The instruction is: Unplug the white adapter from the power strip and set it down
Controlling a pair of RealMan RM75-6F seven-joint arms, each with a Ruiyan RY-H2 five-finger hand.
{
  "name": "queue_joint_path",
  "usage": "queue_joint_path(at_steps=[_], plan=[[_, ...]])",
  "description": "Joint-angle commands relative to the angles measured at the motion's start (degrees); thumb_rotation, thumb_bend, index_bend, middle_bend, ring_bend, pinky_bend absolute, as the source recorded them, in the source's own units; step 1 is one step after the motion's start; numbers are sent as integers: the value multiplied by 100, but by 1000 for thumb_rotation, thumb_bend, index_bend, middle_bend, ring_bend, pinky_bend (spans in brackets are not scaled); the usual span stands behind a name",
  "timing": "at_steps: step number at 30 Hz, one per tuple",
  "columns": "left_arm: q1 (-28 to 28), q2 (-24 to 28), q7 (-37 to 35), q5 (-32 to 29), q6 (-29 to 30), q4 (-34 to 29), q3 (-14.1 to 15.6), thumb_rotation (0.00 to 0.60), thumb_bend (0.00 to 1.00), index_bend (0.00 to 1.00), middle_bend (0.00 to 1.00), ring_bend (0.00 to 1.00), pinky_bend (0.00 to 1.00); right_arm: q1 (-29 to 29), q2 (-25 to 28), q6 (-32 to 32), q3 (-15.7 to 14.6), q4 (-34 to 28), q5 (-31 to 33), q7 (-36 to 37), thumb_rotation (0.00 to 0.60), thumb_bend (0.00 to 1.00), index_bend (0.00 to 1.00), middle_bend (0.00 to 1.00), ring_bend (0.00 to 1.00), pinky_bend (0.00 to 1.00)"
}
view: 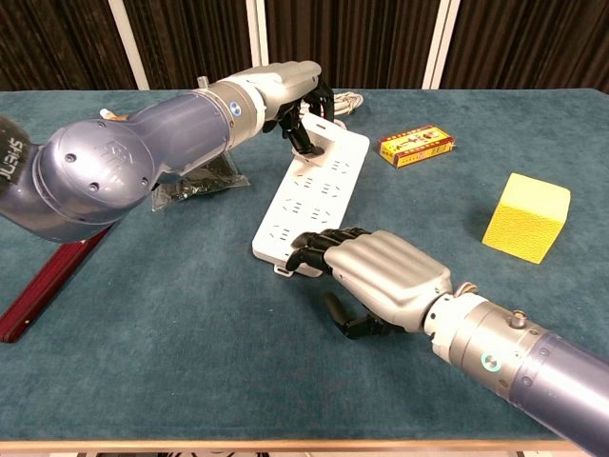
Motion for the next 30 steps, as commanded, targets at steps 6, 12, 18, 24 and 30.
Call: queue_joint_path(at_steps=[6, 12, 18, 24, 30], plan=[[36, 70, -120, 70, -23, -109, 29, 600, 450, 791, 897, 674, 773, -9, 7, 14, 0, -42, 21, -53, 600, 762, 222, 195, 163, 151], [45, 124, -206, 139, 13, -159, 17, 600, 450, 791, 897, 674, 772, -15, 5, 13, -9, -57, 36, -74, 600, 762, 223, 196, 163, 151], [53, 199, -280, 194, 73, -214, -26, 600, 450, 791, 897, 674, 772, -27, 24, 48, -6, -101, 29, -79, 600, 761, 223, 195, 163, 151], [126, 325, -288, 219, 180, -361, -22, 600, 450, 791, 897, 674, 773, -64, 103, 214, 28, -259, -35, -91, 600, 762, 222, 196, 163, 151], [271, 530, -248, 215, 333, -641, 20, 600, 450, 790, 897, 673, 772, -146, 251, 592, 130, -576, -186, -80, 600, 762, 223, 195, 163, 151]])
